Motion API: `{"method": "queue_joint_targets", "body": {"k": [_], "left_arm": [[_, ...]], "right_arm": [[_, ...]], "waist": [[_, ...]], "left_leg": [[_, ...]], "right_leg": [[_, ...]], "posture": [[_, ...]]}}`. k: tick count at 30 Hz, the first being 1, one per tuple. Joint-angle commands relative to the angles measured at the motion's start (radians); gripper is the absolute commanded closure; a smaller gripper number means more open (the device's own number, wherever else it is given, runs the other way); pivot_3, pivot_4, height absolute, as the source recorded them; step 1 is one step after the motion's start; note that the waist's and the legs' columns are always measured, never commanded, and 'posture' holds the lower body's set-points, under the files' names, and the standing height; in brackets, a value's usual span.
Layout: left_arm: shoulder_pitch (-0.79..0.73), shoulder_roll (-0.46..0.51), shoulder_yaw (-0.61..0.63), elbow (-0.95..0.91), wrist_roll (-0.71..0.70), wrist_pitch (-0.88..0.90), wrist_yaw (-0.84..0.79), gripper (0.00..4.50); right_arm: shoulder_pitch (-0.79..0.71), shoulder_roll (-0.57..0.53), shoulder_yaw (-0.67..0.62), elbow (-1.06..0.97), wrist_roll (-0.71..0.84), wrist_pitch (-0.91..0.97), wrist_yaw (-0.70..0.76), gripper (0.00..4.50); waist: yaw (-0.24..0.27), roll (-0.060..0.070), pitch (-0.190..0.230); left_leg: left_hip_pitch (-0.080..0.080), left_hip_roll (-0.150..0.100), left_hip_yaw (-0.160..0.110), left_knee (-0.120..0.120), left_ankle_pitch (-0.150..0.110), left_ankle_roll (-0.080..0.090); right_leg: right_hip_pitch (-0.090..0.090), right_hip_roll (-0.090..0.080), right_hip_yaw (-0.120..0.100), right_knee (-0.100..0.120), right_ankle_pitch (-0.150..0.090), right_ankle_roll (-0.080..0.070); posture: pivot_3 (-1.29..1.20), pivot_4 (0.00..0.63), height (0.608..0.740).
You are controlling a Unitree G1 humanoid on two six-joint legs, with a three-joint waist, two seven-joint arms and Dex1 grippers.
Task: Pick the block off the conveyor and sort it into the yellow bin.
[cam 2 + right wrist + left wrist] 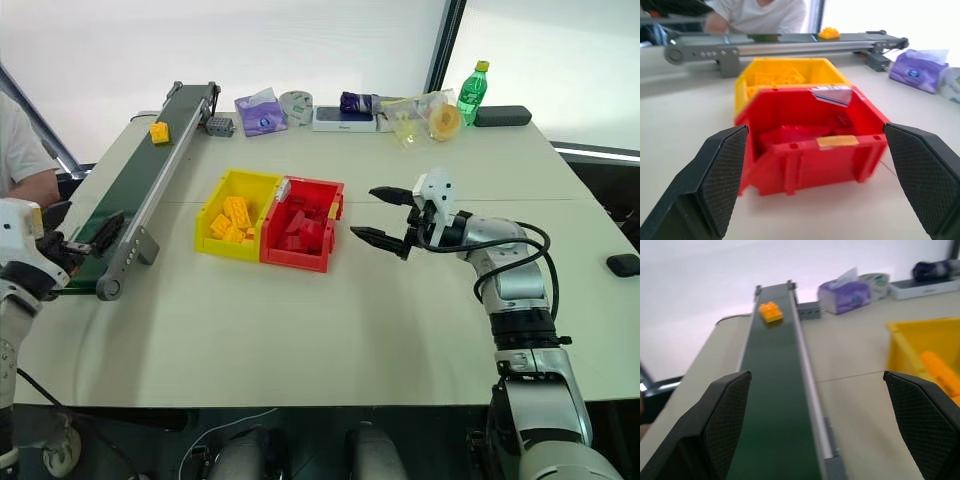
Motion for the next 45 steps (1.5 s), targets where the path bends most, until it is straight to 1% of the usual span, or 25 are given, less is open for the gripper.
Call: {"method": "queue_joint_targets", "body": {"k": [1,5,9,11,14,23,32,38,45], "left_arm": [[-0.03,-0.004,0.04,-0.042,0.03,0.045,0.101,0.04],[-0.04,-0.031,0.054,-0.072,0.07,0.114,0.22,0.04],[-0.044,-0.085,0.061,-0.108,0.091,0.185,0.324,0.04],[-0.042,-0.1,0.05,-0.129,0.099,0.218,0.347,0.04],[-0.044,-0.104,0.034,-0.144,0.099,0.271,0.356,0.04],[-0.078,-0.103,0.007,-0.163,0.101,0.319,0.337,0.04],[-0.117,-0.123,-0.023,-0.135,0.119,0.317,0.345,0.04],[-0.16,-0.138,-0.07,-0.107,0.143,0.319,0.343,0.04],[-0.188,-0.128,-0.087,-0.071,0.172,0.319,0.335,0.04]], "right_arm": [[-0.027,0.003,-0.021,-0.064,0.06,0.03,0.029,0.0],[-0.026,0.005,-0.025,-0.084,0.092,0.051,0.053,0.0],[-0.028,0.005,-0.017,-0.076,0.075,0.039,0.042,0.0],[-0.029,0.004,-0.015,-0.071,0.072,0.037,0.043,0.0],[-0.03,0.006,-0.013,-0.071,0.07,0.036,0.042,0.0],[-0.018,0.009,-0.008,-0.075,0.063,0.029,0.037,0.0],[-0.007,0.015,-0.005,-0.072,0.057,0.019,0.024,0.0],[-0.004,0.022,-0.002,-0.077,0.053,0.021,0.022,0.0],[-0.001,0.019,-0.006,-0.085,0.052,0.025,0.021,0.0]], "waist": [[0.0,0.0,0.0],[0.001,0.0,0.0],[0.001,0.0,0.0],[0.001,0.0,0.0],[0.001,0.0,0.0],[0.002,0.0,0.0],[0.003,0.0,0.0],[0.004,0.0,0.0],[0.001,0.0,0.0]], "left_leg": [[0.0,0.0,0.0,0.0,0.0,0.0],[0.0,0.0,0.0,0.0,0.0,0.0],[0.0,0.0,0.0,0.0,0.0,0.0],[0.0,0.0,0.0,0.0,0.0,0.0],[0.0,0.0,0.0,0.0,0.0,0.0],[0.0,0.0,0.0,0.0,0.0,0.0],[0.0,0.0,0.0,0.0,0.0,0.0],[0.0,0.0,0.0,0.0,0.0,0.0],[0.0,0.0,0.0,0.0,0.0,0.0]], "right_leg": [[0.0,0.0,0.0,0.0,0.0,0.0],[0.0,0.0,0.0,0.0,0.0,0.0],[0.0,0.0,0.0,0.0,0.0,0.0],[0.0,0.0,0.0,0.0,0.0,0.0],[0.0,0.0,0.0,0.0,0.0,0.0],[0.0,0.0,0.0,0.0,0.0,0.0],[0.0,0.0,0.0,0.0,0.0,0.0],[0.0,0.0,0.0,0.0,0.0,0.0],[0.0,0.0,0.0,0.0,0.0,0.0]], "posture": [[0.0,0.15,0.74],[0.0,0.15,0.74],[0.0,0.15,0.74],[0.0,0.15,0.74],[0.0,0.15,0.74],[0.0,0.15,0.74],[0.0,0.15,0.74],[0.0,0.15,0.74],[0.0,0.15,0.74]]}}
